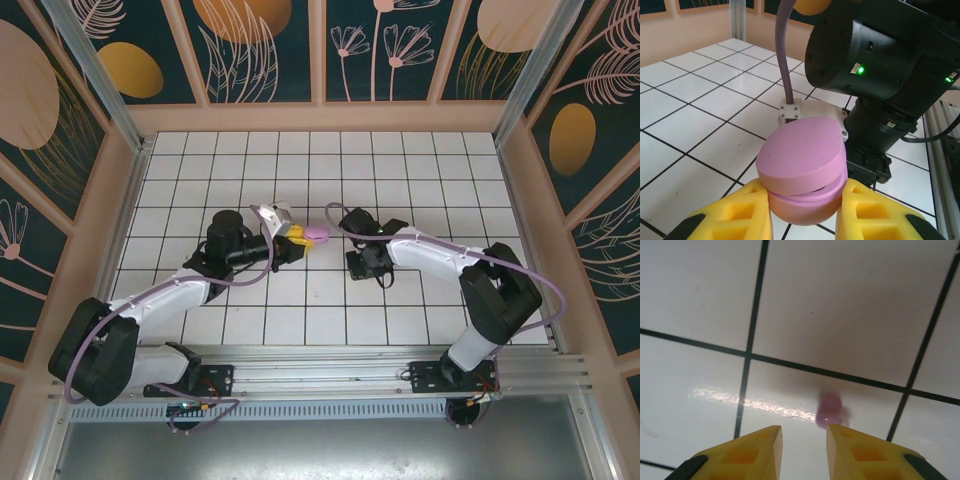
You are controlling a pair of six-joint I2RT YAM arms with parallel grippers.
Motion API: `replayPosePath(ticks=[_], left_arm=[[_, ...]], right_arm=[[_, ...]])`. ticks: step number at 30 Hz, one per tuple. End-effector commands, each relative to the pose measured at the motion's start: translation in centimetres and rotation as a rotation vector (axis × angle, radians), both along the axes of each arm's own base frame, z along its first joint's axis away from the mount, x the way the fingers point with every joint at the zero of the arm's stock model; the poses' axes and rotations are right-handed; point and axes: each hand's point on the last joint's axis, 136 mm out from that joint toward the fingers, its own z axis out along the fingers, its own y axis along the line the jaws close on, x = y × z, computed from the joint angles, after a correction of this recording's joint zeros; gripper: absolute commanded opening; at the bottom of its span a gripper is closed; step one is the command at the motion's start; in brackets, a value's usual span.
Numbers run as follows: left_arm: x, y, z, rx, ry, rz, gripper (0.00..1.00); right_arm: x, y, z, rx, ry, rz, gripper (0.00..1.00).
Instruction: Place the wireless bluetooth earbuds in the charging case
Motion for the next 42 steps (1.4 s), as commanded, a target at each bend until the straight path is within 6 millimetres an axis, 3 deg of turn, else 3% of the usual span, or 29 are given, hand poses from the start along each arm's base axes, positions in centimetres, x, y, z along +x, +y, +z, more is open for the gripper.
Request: replayPosePath(ticks=[1, 21, 28, 33, 37, 42], left_arm=[[-0.1, 0.6, 0.1, 0.016, -0.029, 0.017, 0.00], [-0.5, 1.0, 0.1, 0.023, -0.037, 0.029, 0.00], [-0.5, 1.2, 0.3, 0.025, -0.039, 0.037, 0.00], [-0.5, 1.3, 0.9, 0.020, -0.054, 0.043, 0.00], [-0.4, 1.1, 1.5, 0.012, -0.057, 0.036, 0.00], [-0.3, 0.9, 2.2, 0.003, -0.065, 0.028, 0.00]], right_arm=[[0.1, -1.2, -0.3, -0.097, -0.008, -0.006, 0.29], [0.6, -1.3, -3.2, -0.153, 0.005, 0.009, 0.20], [0.9, -1.5, -2.7, -0.157, -0.021, -0.005, 0.13], [1.2, -0.5, 2.1, -0.021, -0.108, -0.024, 0.11], [0.6, 2.7, 8.5, 0.257, -0.191, 0.031, 0.10], [-1.8, 6.8, 15.5, 0.626, -0.235, 0.152, 0.10]])
